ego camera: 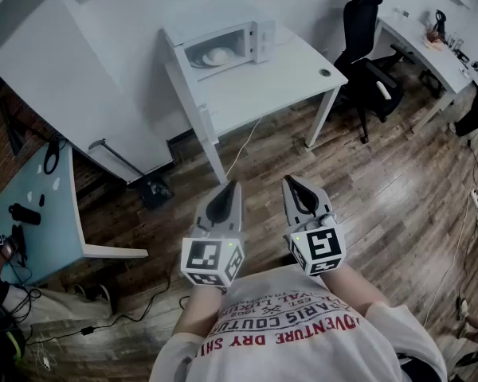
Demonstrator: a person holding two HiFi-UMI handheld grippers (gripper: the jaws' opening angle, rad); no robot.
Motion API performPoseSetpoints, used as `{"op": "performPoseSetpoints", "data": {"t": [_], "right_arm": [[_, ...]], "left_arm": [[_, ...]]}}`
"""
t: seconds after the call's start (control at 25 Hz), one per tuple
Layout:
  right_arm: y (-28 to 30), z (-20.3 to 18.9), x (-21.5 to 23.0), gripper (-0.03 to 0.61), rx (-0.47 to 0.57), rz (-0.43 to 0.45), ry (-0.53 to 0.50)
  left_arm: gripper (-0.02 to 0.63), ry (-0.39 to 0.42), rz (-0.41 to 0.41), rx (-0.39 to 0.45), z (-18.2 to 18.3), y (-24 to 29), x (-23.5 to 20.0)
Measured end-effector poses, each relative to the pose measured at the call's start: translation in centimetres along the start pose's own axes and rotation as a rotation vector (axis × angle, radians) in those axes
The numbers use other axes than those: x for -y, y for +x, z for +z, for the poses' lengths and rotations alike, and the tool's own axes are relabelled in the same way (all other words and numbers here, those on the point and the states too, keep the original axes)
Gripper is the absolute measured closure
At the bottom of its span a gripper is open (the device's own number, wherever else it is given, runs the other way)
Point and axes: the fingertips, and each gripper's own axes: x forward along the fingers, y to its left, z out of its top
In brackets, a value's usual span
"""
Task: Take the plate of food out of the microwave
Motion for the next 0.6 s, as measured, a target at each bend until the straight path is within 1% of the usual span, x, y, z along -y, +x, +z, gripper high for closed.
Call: {"op": "performPoseSetpoints", "data": {"t": [0.36,0.6], "right_arm": [[-1.1,-0.7,0.8,0.566,-0.015,0.003,0.013],[-1.7,-0.3,1.0,0.566,0.018,-0.008,0.041]], "left_arm": [[0.606,-0.026,-0.006,-0.004,-0.5,0.1,1.2],[0.606,-0.037,-0.006,-0.006,-0.8,-0.2,1.4]]}}
